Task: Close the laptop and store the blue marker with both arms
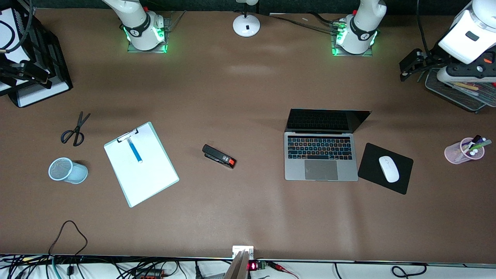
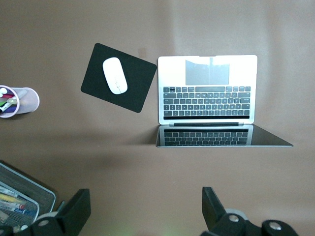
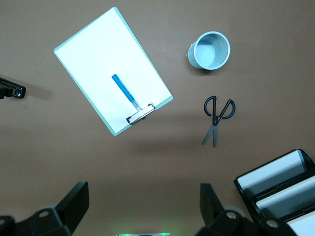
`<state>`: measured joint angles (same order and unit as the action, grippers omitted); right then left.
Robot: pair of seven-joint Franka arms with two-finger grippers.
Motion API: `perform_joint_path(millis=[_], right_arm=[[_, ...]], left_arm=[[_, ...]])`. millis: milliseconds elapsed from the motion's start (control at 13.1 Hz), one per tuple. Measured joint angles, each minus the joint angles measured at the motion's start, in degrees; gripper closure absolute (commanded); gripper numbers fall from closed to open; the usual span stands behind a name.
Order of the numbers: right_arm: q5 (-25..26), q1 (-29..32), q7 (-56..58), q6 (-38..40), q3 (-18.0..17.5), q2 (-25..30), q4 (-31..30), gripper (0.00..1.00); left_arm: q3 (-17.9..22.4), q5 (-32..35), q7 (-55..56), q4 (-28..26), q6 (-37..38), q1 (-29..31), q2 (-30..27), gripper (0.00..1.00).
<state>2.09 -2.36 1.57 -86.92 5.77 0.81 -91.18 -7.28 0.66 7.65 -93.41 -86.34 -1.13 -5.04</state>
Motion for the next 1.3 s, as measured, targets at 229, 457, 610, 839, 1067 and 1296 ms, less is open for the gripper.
perform_joint_path(millis=[229, 457, 610, 839, 1067, 1296], right_arm=[[-0.24, -0.44, 0.00, -1.18, -0.42, -3.12, -0.19, 0.00], [-0.24, -2.41, 0.00, -5.75, -0.51, -7.67, -0.27, 0.00], [-0.24, -2.62, 0.00, -8.28, -0.53, -11.32, -0.32, 0.00], [-0.25, -2.89, 3.16, -9.67, -0.56, -17.02, -0.36, 0.00], [-0.25, -3.91, 4.51, -13.26, -0.58, -22.66, -0.40, 0.00], [-0.25, -4.31, 6.69, -17.74, -0.60, -27.51, -0.43, 0.00]], left_arm=[[-1.16, -0.11, 0.04, -3.30, -0.03, -0.04, 0.44, 0.00], [-3.18, -0.24, 0.04, -7.05, -1.75, -0.11, 2.89, 0.00], [-4.54, -0.26, 0.07, -11.48, -6.54, -0.15, 4.02, 0.00], [-6.49, -0.27, 0.17, -16.31, -10.49, -0.19, 4.15, 0.00], [-7.51, -0.27, 0.21, -21.67, -15.85, -0.21, 3.33, 0.00], [-8.80, -0.27, 0.77, -27.08, -20.38, -0.20, 1.87, 0.00]])
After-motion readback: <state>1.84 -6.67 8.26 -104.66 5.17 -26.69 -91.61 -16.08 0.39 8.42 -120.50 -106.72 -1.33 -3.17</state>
